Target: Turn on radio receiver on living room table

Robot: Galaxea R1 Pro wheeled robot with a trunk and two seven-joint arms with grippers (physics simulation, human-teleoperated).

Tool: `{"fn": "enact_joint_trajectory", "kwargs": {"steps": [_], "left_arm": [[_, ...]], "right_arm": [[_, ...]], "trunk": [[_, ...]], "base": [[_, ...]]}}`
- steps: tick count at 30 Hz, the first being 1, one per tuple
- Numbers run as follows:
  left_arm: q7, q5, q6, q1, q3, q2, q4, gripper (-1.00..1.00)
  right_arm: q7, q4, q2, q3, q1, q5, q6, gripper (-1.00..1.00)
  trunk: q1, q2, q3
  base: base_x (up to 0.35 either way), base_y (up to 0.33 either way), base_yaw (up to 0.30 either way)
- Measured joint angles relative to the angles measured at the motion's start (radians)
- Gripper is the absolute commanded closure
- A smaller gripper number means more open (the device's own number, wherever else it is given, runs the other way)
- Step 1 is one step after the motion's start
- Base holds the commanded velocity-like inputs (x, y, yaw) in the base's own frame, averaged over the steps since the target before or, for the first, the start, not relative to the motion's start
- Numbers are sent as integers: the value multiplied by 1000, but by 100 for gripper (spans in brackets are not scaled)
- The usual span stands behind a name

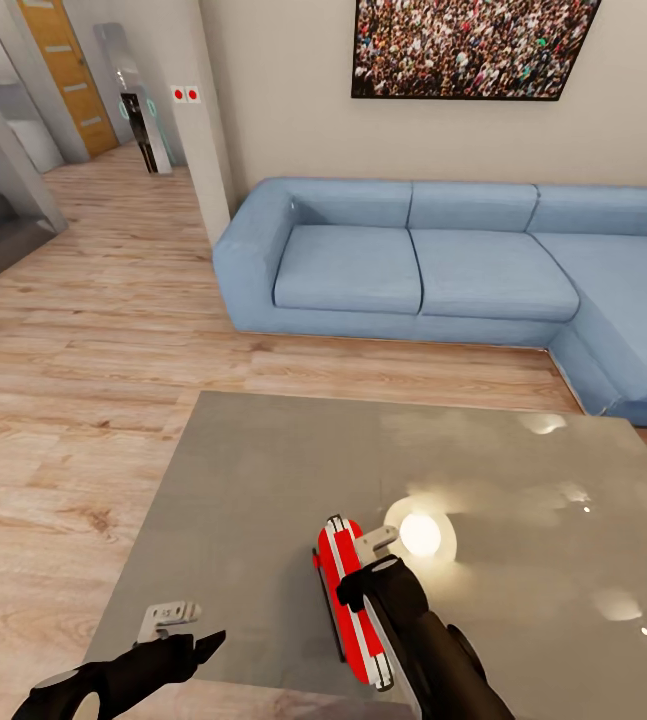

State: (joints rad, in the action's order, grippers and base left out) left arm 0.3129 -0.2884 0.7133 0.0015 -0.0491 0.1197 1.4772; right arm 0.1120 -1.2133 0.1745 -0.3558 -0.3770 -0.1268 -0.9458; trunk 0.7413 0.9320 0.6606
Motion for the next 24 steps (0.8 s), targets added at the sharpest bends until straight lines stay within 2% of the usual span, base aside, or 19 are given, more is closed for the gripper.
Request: {"fn": "enact_joint_trajectory", "kwargs": {"steps": [8,16,24], "left_arm": [[0,0,0,0,0,0,0,-100],[0,0,0,0,0,0,0,-100],[-1,1,0,0,0,0,0,-100]], "right_arm": [[0,24,0,-1,0,2,18,-100],[0,166,0,-2,-21,0,106,-100],[0,224,0,-2,-40,-2,133,-100]], "trunk": [[0,0,0],[0,0,0],[0,0,0]], "base": [[0,0,0],[0,0,0],[0,0,0]]}}
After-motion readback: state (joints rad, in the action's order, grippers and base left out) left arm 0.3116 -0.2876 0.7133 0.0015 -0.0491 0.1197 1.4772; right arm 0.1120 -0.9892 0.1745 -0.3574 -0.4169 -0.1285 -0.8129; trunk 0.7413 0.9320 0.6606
